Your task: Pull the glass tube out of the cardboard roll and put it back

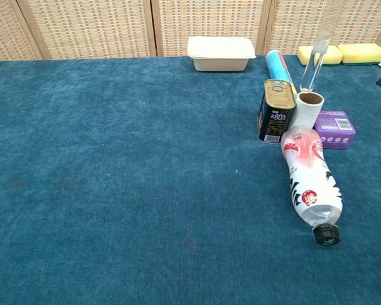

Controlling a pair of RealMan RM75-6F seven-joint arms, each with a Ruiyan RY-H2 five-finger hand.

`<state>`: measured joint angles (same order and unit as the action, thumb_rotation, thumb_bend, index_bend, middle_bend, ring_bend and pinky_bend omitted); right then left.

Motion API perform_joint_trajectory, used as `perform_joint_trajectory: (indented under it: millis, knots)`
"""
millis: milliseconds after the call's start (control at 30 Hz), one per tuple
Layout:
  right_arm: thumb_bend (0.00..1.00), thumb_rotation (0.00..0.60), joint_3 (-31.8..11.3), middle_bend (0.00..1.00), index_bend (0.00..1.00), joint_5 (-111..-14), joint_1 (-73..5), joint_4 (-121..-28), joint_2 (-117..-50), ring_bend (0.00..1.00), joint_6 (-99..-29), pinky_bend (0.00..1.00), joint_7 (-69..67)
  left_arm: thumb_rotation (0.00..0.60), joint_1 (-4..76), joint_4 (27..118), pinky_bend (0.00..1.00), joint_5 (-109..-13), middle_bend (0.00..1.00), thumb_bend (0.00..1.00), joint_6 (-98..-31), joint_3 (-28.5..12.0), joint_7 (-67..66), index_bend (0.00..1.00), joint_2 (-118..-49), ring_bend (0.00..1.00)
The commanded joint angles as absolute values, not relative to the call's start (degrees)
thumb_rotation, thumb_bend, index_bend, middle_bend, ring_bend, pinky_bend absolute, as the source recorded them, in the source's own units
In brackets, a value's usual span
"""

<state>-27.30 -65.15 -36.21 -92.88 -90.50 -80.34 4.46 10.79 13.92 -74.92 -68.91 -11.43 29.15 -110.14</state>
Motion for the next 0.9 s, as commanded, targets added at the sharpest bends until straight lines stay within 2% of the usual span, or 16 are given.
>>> perform_joint_trajectory:
  millis: [33,433,900]
  knots:
    - [0.39,0.6,-27.3,1.0,0.8,-65.7,-36.7,-91.3,-90.9,0.96,-79.8,0.86,3.6,0.001,10.6,13.9,0.06,-74.7,0.07,0.0,-69.0,-11.6,29.1,0.01,-110.2,0.0]
    - [0.39,0.6,-26.5,1.0,0.8,-69.7,-37.7,-84.5,-90.5,0.96,-77.8,0.86,-2.1,0.003,9.4,14.0,0.06,-73.4,0.07,0.0,-69.4,-12.7,28.1,0.01,-110.5,0.0]
    - [0.39,0.6,-25.6,1.0,0.8,-70.3,-37.6,-81.2,-90.7,0.96,-76.6,0.86,-5.8,0.002,9.3,14.3,0.07,-73.3,0.07,0.0,-69.5,-12.9,27.6,0.01,-110.4,0.0]
